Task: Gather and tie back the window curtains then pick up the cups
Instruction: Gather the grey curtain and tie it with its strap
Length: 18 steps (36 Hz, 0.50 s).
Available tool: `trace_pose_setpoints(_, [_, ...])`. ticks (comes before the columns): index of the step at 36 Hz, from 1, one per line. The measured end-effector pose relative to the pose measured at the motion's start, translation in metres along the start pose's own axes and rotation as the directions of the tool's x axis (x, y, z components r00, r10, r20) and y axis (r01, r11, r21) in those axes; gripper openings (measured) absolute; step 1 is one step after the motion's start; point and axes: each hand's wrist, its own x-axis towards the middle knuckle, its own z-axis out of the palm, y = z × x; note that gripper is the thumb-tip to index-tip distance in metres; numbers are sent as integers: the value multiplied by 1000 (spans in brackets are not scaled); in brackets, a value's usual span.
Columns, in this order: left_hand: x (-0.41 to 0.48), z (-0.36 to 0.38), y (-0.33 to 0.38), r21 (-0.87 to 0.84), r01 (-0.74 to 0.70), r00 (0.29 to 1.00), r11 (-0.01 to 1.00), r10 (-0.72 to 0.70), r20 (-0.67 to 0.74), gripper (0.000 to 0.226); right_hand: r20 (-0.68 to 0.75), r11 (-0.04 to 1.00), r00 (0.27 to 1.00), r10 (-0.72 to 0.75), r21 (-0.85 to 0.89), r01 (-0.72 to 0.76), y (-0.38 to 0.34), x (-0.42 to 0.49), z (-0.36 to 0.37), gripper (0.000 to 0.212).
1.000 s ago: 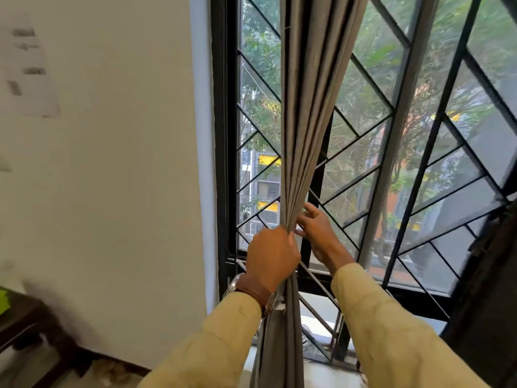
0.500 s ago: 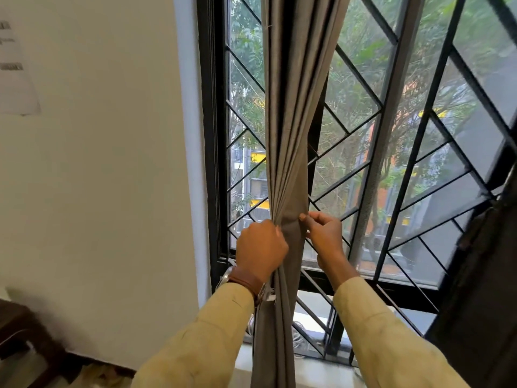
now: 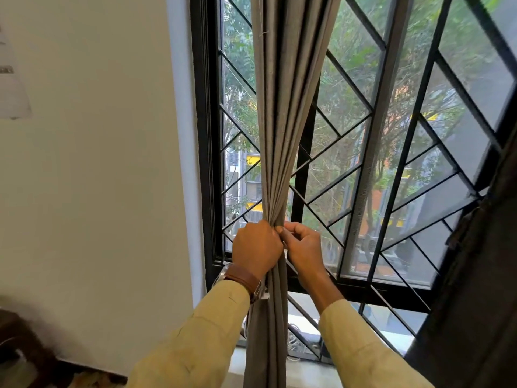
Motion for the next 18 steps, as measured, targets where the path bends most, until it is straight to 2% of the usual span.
trace_pose_setpoints(5, [-1, -3, 1, -18, 8, 1000, 1000, -7, 9, 35, 1, 1000, 1000, -4, -11, 4, 3, -1, -2, 17])
trace_pose_setpoints(13, [-1, -2, 3, -37, -9, 1000, 999, 10, 21, 31, -16, 999, 999, 41, 31, -40, 4, -6, -4, 17])
trace_pose_setpoints(18, [2, 1, 0, -100, -30, 999, 995, 32, 19, 44, -24, 999, 999, 21, 29, -20, 2, -13, 0, 19])
